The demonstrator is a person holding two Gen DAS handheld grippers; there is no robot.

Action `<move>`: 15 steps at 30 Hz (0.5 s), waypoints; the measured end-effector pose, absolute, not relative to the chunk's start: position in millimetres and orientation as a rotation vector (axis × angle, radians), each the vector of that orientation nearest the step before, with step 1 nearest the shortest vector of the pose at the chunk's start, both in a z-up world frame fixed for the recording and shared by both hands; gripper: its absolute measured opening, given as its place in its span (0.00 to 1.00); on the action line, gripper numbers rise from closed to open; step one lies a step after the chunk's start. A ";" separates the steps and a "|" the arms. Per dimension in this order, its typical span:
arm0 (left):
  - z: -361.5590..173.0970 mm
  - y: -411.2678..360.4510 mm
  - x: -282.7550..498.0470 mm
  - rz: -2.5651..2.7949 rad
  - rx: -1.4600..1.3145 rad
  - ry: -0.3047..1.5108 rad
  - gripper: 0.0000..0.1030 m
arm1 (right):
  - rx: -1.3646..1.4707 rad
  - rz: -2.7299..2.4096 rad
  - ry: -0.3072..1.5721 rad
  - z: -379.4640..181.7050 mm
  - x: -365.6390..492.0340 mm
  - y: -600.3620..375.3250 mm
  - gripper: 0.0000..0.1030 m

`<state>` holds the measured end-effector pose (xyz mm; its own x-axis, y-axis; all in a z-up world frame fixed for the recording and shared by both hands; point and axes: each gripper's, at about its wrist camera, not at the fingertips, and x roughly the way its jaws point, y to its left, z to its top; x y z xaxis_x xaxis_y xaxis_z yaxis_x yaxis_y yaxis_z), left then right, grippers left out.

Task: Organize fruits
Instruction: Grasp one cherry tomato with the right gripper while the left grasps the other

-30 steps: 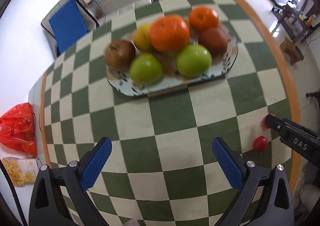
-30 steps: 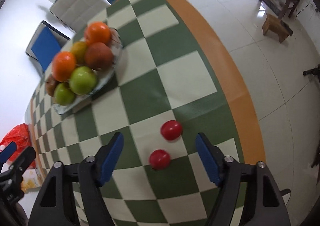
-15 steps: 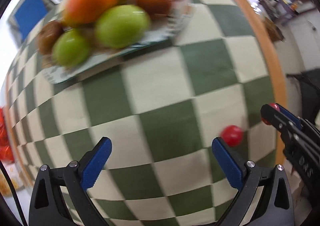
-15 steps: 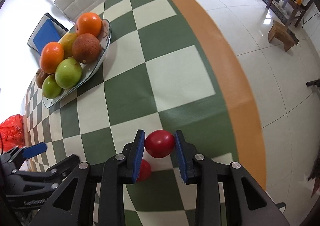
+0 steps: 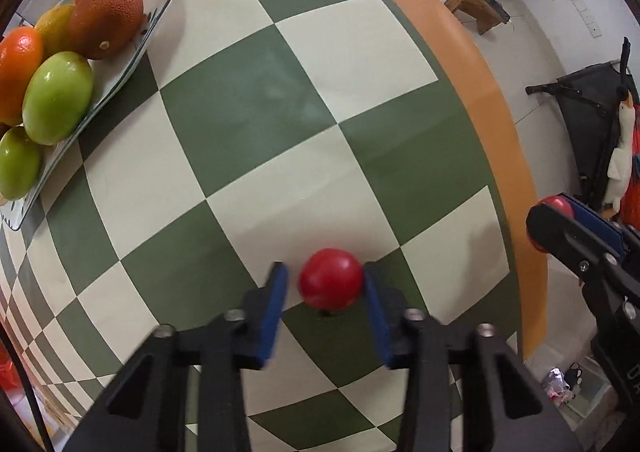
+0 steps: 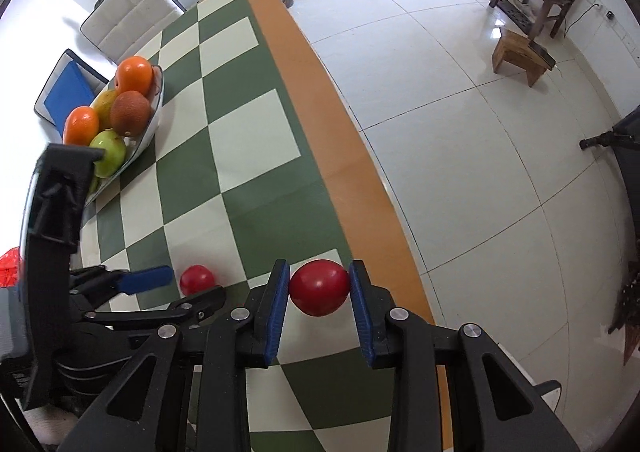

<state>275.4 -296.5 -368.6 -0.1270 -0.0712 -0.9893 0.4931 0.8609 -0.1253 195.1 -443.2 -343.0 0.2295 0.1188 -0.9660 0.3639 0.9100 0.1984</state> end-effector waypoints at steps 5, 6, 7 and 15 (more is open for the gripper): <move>-357.5 -272.5 286.0 -0.470 0.264 1.620 0.27 | 0.426 -0.166 1.329 -336.4 195.9 -440.6 0.32; -353.6 -263.2 289.2 -0.459 0.238 1.618 0.27 | 0.425 -0.160 1.327 -334.6 197.0 -439.0 0.32; -353.3 -249.0 291.3 -0.451 0.213 1.614 0.27 | 0.426 -0.150 1.323 -332.1 199.5 -436.2 0.32; -293.3 -121.3 336.2 -0.304 -0.084 1.541 0.27 | 0.411 -0.021 1.273 -307.4 239.6 -395.4 0.32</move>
<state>336.2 -121.3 -293.3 0.0004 -0.2455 -0.9694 0.1410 0.9597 -0.2430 239.6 -395.4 -307.4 0.3036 0.2097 -0.9295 0.2397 0.9273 0.2875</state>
